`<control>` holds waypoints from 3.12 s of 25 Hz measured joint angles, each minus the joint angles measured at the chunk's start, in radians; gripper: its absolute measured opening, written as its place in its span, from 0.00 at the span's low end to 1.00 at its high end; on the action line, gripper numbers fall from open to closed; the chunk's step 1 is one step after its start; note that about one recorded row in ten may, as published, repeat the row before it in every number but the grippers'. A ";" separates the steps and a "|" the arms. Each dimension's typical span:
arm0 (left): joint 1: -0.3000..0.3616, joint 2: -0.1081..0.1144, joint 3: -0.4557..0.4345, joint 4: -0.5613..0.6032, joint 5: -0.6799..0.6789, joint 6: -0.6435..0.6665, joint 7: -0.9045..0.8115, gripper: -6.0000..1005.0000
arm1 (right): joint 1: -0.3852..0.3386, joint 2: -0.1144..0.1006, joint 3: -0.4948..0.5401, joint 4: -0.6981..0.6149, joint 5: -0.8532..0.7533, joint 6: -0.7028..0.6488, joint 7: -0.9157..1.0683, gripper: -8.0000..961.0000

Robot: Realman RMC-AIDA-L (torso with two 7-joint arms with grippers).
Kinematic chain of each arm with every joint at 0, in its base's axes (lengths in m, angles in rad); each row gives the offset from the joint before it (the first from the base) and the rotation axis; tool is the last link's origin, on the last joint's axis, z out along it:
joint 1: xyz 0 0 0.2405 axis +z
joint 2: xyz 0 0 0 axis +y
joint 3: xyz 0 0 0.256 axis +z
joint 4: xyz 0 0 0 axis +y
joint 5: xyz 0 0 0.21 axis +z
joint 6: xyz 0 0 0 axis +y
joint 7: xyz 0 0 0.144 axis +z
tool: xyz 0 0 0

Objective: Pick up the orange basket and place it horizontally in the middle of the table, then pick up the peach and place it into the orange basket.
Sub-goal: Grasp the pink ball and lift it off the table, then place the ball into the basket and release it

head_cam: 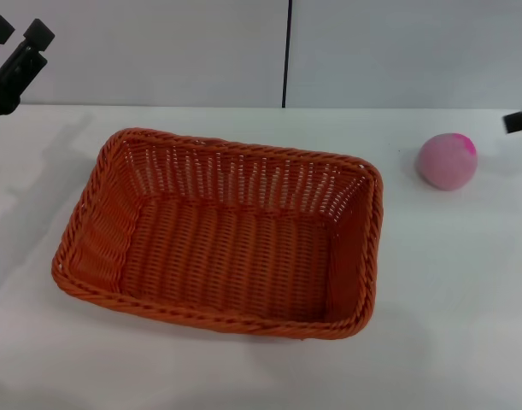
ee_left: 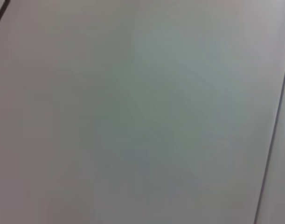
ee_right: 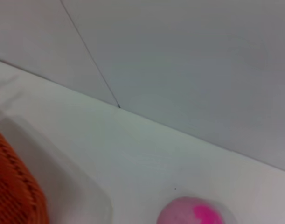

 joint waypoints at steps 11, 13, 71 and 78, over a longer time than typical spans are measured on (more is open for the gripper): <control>-0.002 -0.003 -0.009 -0.053 -0.017 0.032 0.002 0.76 | 0.000 0.062 -0.057 0.107 0.000 0.179 -0.110 0.44; -0.002 -0.003 -0.009 -0.056 -0.017 0.032 0.002 0.76 | -0.003 0.076 -0.057 0.111 0.001 0.200 -0.128 0.44; 0.007 -0.003 -0.009 -0.128 -0.070 0.041 0.041 0.59 | -0.087 0.193 -0.394 -0.317 0.589 -0.024 -0.251 0.04; 0.005 -0.002 -0.009 -0.145 -0.078 0.043 0.053 0.59 | -0.151 0.198 -0.230 -0.296 0.668 -0.091 -0.323 0.26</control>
